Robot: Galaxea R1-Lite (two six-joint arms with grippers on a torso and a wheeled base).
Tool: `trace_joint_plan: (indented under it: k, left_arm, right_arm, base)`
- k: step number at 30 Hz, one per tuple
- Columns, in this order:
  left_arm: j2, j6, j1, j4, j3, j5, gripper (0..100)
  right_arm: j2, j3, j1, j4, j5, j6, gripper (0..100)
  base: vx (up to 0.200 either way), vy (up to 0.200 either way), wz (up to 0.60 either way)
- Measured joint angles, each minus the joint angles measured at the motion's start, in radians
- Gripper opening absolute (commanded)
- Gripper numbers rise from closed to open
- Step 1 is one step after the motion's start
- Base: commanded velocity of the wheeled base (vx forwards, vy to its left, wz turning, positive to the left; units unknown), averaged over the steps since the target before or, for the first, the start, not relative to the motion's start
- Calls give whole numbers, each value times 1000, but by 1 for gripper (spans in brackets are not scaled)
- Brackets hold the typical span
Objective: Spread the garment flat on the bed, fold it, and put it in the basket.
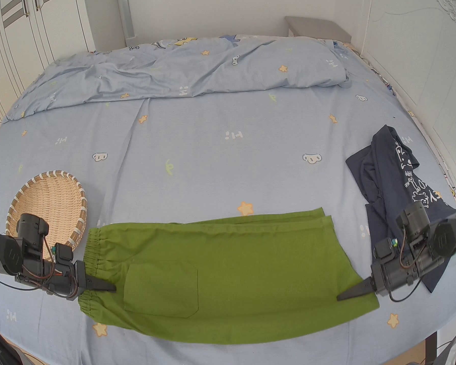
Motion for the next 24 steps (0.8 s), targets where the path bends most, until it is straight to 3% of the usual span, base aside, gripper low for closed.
trace_joint_plan:
  k: [5,11,12,24]
  left_arm:
    - [-13,102,40,11,92,0,0]
    - [-19,154,65,16,166,1,0]
    - [-19,156,67,16,171,1,0]
    - [-55,156,83,41,182,6,0]
  right_arm:
    - [-47,209,47,-224,-2,-3,0]
    - [-65,337,78,-355,-3,-3,0]
    - [-64,344,80,-357,-3,-4,100]
    - [-35,356,47,-399,-9,-5,100]
  base:
    - [0,0,0]
    - [0,0,0]
    - [0,0,0]
    - [0,0,0]
